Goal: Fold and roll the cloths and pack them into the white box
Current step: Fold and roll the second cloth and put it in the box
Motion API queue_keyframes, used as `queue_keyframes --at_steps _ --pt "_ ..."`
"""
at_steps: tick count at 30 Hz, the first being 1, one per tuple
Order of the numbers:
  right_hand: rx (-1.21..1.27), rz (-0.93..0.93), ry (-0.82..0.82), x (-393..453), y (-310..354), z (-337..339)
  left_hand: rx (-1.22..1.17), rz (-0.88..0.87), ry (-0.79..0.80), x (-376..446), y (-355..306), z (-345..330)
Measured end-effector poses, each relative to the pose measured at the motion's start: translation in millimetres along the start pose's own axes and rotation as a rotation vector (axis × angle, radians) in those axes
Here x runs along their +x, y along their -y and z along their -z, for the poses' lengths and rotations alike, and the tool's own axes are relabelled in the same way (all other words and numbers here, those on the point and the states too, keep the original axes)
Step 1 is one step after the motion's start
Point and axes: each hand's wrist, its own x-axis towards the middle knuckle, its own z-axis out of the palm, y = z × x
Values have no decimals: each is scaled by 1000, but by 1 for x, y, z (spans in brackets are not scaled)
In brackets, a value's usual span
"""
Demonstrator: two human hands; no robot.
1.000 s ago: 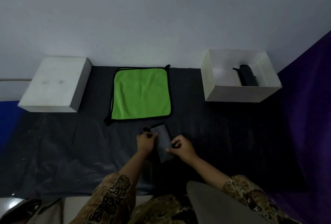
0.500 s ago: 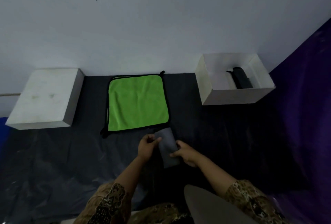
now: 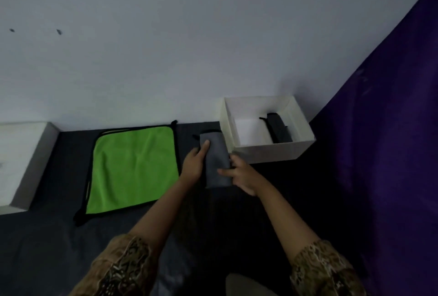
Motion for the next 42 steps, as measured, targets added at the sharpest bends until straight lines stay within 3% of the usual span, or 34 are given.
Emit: queue_keyframes --at_steps 4,10,15,18,26,32,37,42 --pt "-58 91 -91 11 36 58 -49 -37 134 17 -41 -55" --pt "-143 153 -134 36 70 151 -72 -13 50 62 -64 -130" --pt "-505 162 -373 71 71 223 58 57 8 106 -51 -177" --pt "-705 135 -412 94 67 248 109 94 1 130 -41 -194" --pt "-993 85 -393 142 50 263 5 238 -51 178 -14 -225" --pt "-1051 130 -471 150 42 264 183 307 17 193 7 -229" --pt "-1078 135 -453 147 45 261 501 242 -60 188 1 -227" --pt "-916 216 -535 130 56 244 627 29 -99 172 -16 -224"
